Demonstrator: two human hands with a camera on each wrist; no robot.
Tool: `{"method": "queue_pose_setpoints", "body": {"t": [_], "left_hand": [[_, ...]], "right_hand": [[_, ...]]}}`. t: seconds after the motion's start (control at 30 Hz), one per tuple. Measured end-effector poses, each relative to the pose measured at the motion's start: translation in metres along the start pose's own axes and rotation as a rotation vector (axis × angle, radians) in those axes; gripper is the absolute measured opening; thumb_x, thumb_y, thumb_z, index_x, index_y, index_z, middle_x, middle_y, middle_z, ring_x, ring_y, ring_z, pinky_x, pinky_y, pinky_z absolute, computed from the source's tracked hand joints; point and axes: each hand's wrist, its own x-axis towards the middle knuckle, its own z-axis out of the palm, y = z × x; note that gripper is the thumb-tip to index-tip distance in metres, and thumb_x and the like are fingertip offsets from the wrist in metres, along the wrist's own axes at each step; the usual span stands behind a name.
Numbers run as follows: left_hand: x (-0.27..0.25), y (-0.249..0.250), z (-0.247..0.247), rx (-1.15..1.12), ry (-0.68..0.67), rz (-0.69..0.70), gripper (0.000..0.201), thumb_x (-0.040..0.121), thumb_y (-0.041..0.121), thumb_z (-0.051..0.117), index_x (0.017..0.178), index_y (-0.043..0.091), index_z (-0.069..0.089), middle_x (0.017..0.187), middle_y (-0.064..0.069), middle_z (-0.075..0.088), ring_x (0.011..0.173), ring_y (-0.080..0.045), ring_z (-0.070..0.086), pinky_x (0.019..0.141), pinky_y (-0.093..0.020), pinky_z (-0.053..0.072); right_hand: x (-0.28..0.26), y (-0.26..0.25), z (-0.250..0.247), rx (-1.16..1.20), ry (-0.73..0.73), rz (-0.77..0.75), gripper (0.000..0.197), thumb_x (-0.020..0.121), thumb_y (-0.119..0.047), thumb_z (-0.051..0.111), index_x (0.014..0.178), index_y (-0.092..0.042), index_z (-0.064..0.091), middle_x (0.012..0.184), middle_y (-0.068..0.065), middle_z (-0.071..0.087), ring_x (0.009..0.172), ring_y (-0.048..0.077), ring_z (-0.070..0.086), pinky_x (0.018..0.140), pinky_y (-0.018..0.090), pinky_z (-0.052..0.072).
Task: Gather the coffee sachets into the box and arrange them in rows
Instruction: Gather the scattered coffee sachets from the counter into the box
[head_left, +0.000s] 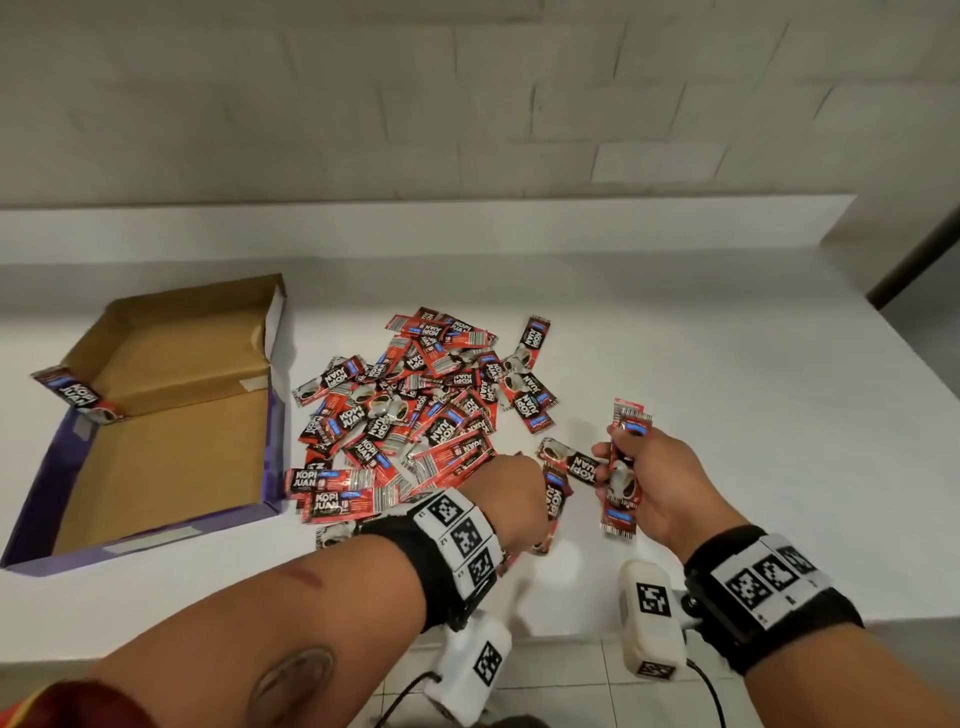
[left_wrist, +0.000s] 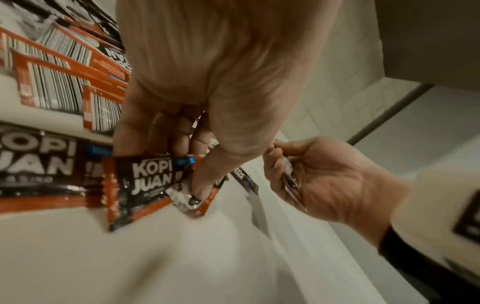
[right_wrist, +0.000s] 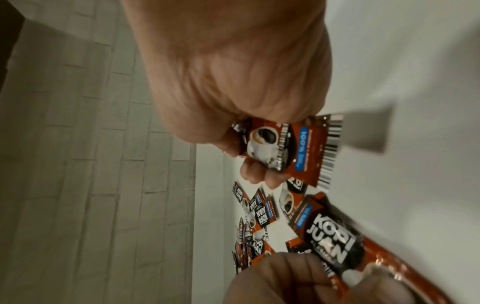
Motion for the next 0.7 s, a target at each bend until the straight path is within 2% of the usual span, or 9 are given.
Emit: {"method": "queue_pose_setpoints", "body": {"t": [0.07,0.13,0.17,0.27,0.33,0.43,0.53,0.6,0.7], "left_hand": [[0.002,-0.006,-0.003,0.006,-0.009,-0.008,0.023,0.087,0.015,0.065,0.107,0.004,0.064,0.103,-0.011,0.066,0.081,-0.025,0.064,0.066,-0.03,0.051],[0.002,-0.014,-0.008,0.013,0.017,-0.018,0.029,0.089,0.014,0.063,0.116,0.003,0.061,0.124,-0.017,0.052,0.085,-0.028,0.06,0.078,-0.034,0.052],[0.002,-0.018,-0.011,0.02,0.027,-0.015,0.03,0.09,0.014,0.061,0.118,0.004,0.061,0.126,-0.018,0.046,0.082,-0.026,0.054,0.081,-0.034,0.051],[0.006,-0.032,-0.018,0.069,0.073,0.02,0.019,0.093,0.017,0.058,0.108,0.006,0.062,0.114,-0.013,0.058,0.072,-0.02,0.048,0.068,-0.031,0.044],[0.006,-0.037,-0.017,0.061,0.108,0.024,0.013,0.094,0.024,0.057,0.101,0.012,0.056,0.101,-0.008,0.057,0.083,-0.024,0.057,0.066,-0.031,0.041],[0.005,-0.038,-0.016,0.058,0.092,0.011,0.022,0.091,0.016,0.057,0.113,0.015,0.056,0.12,-0.013,0.046,0.111,-0.033,0.05,0.085,-0.042,0.049],[0.005,-0.038,-0.018,0.044,0.08,0.032,0.038,0.088,0.01,0.057,0.127,0.014,0.055,0.13,-0.014,0.04,0.119,-0.034,0.044,0.097,-0.048,0.048],[0.007,-0.036,-0.017,0.078,0.092,0.045,0.039,0.09,0.011,0.058,0.128,0.011,0.052,0.128,-0.014,0.045,0.119,-0.033,0.047,0.095,-0.046,0.049],[0.008,-0.027,-0.012,0.131,0.107,-0.013,0.038,0.088,0.005,0.059,0.126,0.007,0.05,0.118,-0.015,0.053,0.11,-0.033,0.055,0.077,-0.04,0.049]], "right_hand": [[0.0,0.002,-0.003,-0.002,0.0,0.003,0.009,0.106,-0.012,0.05,0.105,-0.01,0.058,0.081,0.011,0.067,0.058,0.024,0.055,0.055,0.035,0.05],[-0.001,0.003,-0.004,0.007,-0.009,0.001,0.008,0.106,-0.012,0.05,0.105,-0.009,0.058,0.081,0.012,0.067,0.057,0.024,0.055,0.055,0.034,0.05],[-0.001,0.003,-0.004,0.01,-0.014,-0.002,0.008,0.106,-0.012,0.05,0.105,-0.009,0.058,0.08,0.012,0.067,0.055,0.024,0.055,0.054,0.033,0.05],[-0.001,0.003,-0.003,0.011,-0.03,-0.01,0.008,0.106,-0.012,0.05,0.107,-0.009,0.058,0.081,0.012,0.066,0.053,0.023,0.055,0.048,0.032,0.05],[-0.001,0.003,-0.002,0.009,-0.042,-0.012,0.008,0.106,-0.011,0.051,0.108,-0.008,0.059,0.081,0.013,0.067,0.053,0.022,0.055,0.047,0.033,0.049],[-0.002,0.004,0.001,0.012,-0.059,-0.009,0.009,0.105,-0.011,0.052,0.108,-0.008,0.06,0.082,0.014,0.067,0.055,0.023,0.055,0.047,0.034,0.05],[0.0,0.005,0.001,0.014,-0.066,-0.004,0.008,0.105,-0.01,0.052,0.108,-0.008,0.059,0.081,0.014,0.067,0.055,0.023,0.054,0.047,0.034,0.05],[0.001,0.004,0.001,0.003,-0.062,-0.005,0.007,0.105,-0.011,0.053,0.107,-0.008,0.059,0.081,0.013,0.068,0.056,0.024,0.055,0.048,0.035,0.049],[0.003,0.003,0.001,-0.007,-0.055,-0.005,0.008,0.105,-0.011,0.053,0.108,-0.008,0.06,0.082,0.013,0.068,0.058,0.024,0.056,0.051,0.035,0.049]]}}
